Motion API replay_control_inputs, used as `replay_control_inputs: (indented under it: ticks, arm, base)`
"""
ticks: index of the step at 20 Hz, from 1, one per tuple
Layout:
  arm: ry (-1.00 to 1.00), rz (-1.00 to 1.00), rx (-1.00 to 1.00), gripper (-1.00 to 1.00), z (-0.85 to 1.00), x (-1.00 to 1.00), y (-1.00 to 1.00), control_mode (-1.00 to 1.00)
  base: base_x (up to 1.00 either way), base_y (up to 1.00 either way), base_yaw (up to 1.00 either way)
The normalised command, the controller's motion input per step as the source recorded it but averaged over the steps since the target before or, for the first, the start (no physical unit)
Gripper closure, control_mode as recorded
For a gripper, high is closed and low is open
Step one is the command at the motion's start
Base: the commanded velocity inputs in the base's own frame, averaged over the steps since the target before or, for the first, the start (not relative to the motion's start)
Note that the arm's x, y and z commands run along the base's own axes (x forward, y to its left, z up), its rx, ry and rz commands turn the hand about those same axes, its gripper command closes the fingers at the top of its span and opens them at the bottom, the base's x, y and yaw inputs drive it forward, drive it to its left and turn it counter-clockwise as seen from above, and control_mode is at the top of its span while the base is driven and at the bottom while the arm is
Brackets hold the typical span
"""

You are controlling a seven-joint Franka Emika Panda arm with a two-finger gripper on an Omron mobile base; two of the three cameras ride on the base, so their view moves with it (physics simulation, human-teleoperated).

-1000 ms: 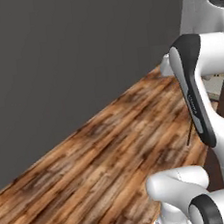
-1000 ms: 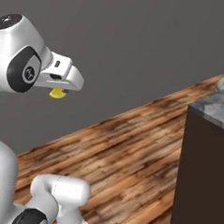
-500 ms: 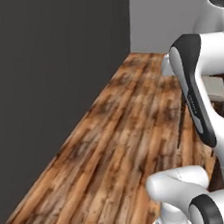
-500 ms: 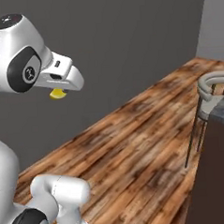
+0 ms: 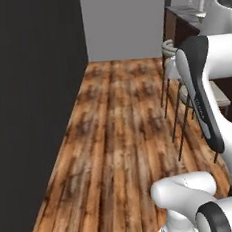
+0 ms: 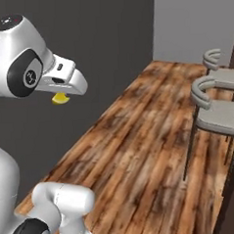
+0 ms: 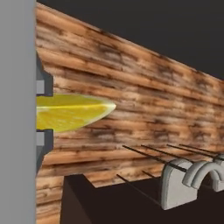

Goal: There is a bowl on the dining counter. Grab a lemon wedge from the fridge and place it in the bowl. Then get the liquor bottle and glass cup from the cabinet and place them next to the bowl.

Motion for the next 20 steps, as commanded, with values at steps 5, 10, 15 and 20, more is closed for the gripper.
replay_control_inputs:
  ticks: [5, 10, 15, 20]
  arm:
    - [0.00, 0.00, 0.00, 1.00, 0.00, 0.00, 0.00, 1.00]
    - [0.00, 0.00, 0.00, 1.00, 0.00, 0.00, 0.00, 1.00]
    - [0.00, 0.00, 0.00, 1.00, 0.00, 0.00, 0.00, 1.00]
    - [0.00, 0.00, 0.00, 1.00, 0.00, 0.00, 0.00, 1.00]
  base:
    - [1.00, 0.70, -0.48]
    - [1.00, 0.65, -0.48]
    - [1.00, 0.65, -0.48]
    - [1.00, 0.63, -0.49]
